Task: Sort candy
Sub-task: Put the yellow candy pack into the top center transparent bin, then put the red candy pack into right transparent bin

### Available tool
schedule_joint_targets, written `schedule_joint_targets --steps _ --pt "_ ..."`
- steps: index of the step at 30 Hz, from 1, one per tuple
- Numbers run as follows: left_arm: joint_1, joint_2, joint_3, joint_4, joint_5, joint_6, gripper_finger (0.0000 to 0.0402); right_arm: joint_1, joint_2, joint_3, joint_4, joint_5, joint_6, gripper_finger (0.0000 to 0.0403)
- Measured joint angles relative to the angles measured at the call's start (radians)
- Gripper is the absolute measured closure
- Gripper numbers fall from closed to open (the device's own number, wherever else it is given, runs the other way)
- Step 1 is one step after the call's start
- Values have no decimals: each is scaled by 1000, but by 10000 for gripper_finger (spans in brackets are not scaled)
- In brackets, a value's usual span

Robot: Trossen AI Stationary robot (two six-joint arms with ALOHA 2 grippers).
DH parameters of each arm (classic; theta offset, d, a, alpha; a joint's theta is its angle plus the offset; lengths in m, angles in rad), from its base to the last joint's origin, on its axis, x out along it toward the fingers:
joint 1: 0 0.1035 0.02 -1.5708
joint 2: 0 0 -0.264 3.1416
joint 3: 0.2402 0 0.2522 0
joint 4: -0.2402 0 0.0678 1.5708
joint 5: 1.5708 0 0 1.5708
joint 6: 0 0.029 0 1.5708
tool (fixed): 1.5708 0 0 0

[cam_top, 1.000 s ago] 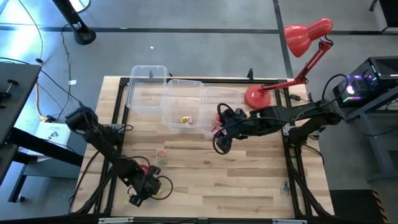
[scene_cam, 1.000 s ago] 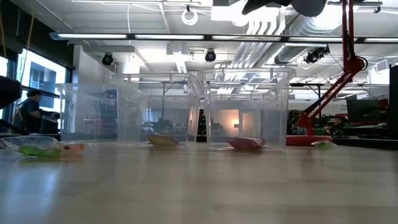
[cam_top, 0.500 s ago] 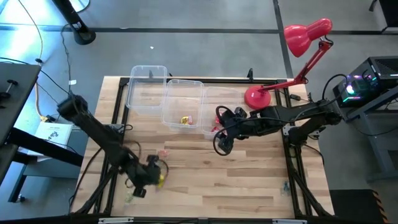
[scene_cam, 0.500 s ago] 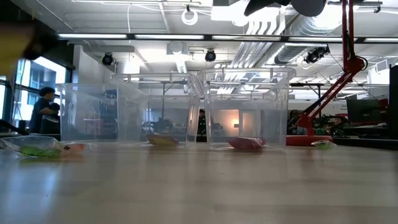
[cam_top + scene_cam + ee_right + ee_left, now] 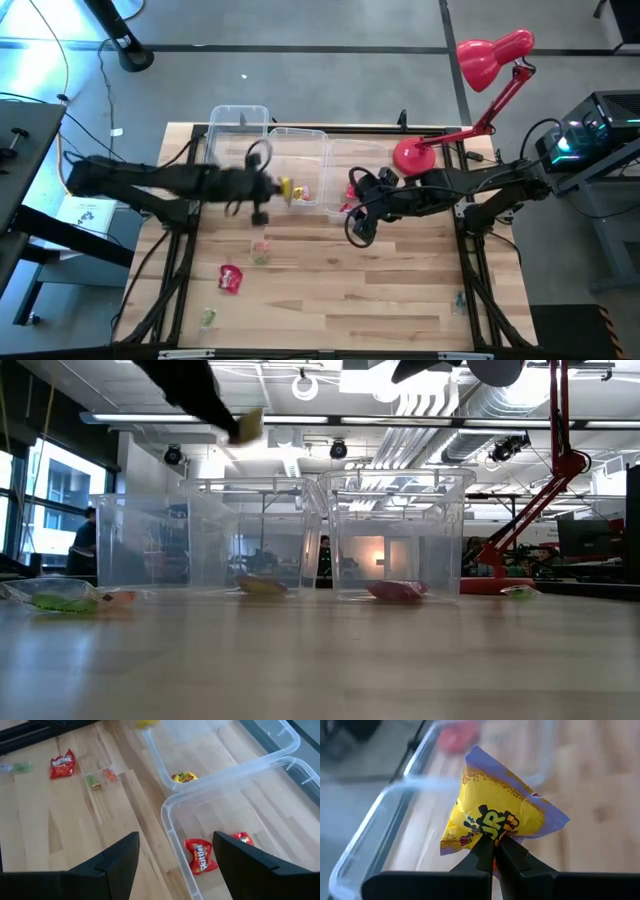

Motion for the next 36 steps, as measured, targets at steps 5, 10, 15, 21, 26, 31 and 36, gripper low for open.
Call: schedule_joint_targets --steps 5,10,15,21,26,31,36 --pt "161 111 -1 43 98 56 372 0 -1 0 1 3 -2 156" --pt "202 174 -1 45 111 63 303 1 -1 0 1 2 -2 156" --pt "200 162 48 -19 118 -54 224 1 -5 0 0 22 -4 156" --pt "123 93 186 -284 388 -299 165 -6 -5 0 1 31 -20 156" --pt "-132 19 183 -491 474 -525 159 -6 -5 0 1 34 -1 156" --pt "-515 12 179 -663 309 -770 160 -6 -5 0 1 34 6 156" --pt "-786 46 46 -549 123 -924 161 -13 -5 0 5 36 -2 156"
